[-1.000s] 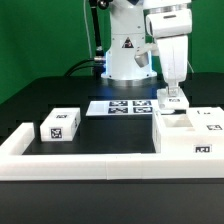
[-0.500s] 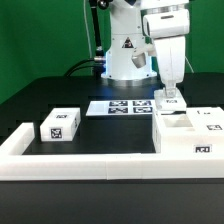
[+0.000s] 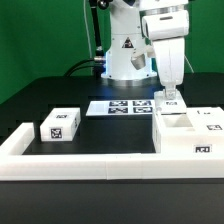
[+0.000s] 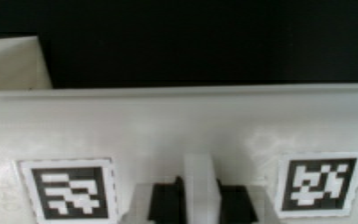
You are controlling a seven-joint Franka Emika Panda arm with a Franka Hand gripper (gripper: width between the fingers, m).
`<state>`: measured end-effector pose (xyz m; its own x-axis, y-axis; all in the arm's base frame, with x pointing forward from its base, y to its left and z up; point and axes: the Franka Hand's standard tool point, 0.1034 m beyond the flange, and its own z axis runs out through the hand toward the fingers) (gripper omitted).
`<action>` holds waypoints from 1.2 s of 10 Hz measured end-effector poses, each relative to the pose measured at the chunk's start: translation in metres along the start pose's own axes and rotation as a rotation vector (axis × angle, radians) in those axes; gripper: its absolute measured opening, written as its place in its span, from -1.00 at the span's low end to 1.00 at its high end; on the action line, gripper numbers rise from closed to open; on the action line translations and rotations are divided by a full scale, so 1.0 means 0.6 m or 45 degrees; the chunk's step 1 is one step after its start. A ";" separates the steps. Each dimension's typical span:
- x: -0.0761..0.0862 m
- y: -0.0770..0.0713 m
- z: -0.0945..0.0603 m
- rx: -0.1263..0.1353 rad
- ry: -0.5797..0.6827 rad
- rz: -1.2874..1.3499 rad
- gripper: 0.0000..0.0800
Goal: Assemble cabinet
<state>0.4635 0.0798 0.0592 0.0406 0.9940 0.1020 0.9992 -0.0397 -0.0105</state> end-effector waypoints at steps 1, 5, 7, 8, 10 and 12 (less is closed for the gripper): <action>0.002 0.002 0.002 0.005 0.002 0.006 -0.84; 0.002 0.028 0.002 0.020 0.006 0.016 -0.84; 0.000 0.030 0.003 0.019 0.007 0.020 -0.84; 0.000 0.030 0.003 0.019 0.007 0.020 -0.84; 0.000 0.030 0.003 0.019 0.007 0.020 -0.84; -0.001 0.056 -0.007 0.018 0.006 0.004 -0.84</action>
Offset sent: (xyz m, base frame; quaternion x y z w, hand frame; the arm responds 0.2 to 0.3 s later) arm 0.0198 0.0008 0.0019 0.0070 -0.0095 -0.0315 0.9994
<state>0.4971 0.0776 0.0631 0.0435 0.9934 0.1063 0.9989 -0.0411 -0.0246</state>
